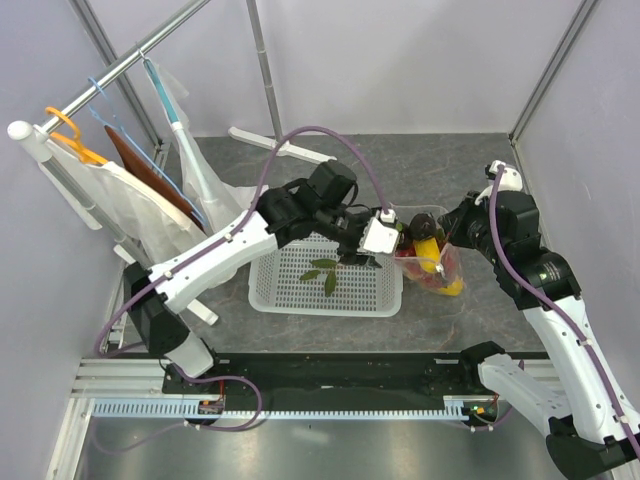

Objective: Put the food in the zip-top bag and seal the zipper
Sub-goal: Place the fake fruit in the zipper food storage bag.

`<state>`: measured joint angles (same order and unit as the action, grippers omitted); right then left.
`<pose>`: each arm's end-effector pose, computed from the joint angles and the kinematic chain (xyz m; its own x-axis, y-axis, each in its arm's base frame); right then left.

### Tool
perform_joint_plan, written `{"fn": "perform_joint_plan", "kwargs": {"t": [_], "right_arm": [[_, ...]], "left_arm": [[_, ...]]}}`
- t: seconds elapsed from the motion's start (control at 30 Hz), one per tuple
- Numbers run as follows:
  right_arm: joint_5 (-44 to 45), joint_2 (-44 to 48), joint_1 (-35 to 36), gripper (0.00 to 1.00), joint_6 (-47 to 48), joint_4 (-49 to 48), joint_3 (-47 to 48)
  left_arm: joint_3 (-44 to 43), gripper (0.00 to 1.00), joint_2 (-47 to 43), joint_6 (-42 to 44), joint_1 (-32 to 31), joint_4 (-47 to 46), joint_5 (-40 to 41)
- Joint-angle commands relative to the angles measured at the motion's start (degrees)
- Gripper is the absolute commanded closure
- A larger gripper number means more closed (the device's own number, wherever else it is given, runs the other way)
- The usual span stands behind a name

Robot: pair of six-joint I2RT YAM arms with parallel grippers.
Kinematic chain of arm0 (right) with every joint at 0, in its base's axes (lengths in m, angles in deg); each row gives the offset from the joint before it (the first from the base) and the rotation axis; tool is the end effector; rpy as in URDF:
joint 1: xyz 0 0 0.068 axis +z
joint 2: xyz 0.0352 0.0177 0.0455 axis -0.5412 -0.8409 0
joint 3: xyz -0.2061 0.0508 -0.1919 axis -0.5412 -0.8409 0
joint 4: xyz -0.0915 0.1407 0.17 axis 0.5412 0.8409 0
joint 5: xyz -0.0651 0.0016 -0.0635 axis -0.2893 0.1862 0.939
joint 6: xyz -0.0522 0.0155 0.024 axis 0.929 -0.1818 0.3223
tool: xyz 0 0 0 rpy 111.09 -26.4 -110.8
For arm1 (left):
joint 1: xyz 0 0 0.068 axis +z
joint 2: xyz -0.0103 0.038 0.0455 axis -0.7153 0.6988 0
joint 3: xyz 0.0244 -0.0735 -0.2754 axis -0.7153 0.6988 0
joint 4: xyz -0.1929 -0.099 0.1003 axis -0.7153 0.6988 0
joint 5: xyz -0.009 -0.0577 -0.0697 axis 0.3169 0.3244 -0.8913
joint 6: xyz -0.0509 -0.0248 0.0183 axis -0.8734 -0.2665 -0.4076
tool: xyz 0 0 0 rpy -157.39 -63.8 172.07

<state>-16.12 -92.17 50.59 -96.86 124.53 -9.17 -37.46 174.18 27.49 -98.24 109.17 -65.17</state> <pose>0.1328 0.0393 0.3870 -0.4777 0.3311 -0.8137 -0.0214 0.9216 0.3876 0.1785 -0.2786 0.3914 0.4669 0.3783 -0.7993 0.8740 -0.3352 0.3519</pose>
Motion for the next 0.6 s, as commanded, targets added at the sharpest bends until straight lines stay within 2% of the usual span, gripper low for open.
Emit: {"fn": "perform_joint_plan", "kwargs": {"t": [0.0,0.13,0.17,0.3,0.4,0.57], "right_arm": [[-1.02,0.22,0.11,1.00,2.26,-1.57,1.91],[-0.76,0.30,0.02,1.00,2.70,-1.40,1.91],[-0.76,0.39,0.10,1.00,2.70,-1.40,1.91],[-0.67,0.22,0.10,1.00,2.87,-1.40,1.91],[-0.49,0.13,0.02,1.00,3.14,-1.75,1.91],[-0.50,0.13,0.02,1.00,3.31,-2.10,1.56]], "left_arm": [[0.96,0.37,0.94,12.23,-0.60,-4.60,1.10],[2.02,0.46,1.20,16.01,-1.03,-5.57,-0.22],[2.02,0.53,1.72,16.53,-1.21,-5.57,0.13],[2.11,0.66,3.22,17.85,-1.30,-4.70,2.94],[3.51,0.67,3.22,20.75,-1.39,-3.82,4.96],[2.81,0.58,4.62,20.41,-1.48,-3.73,6.20]]}}
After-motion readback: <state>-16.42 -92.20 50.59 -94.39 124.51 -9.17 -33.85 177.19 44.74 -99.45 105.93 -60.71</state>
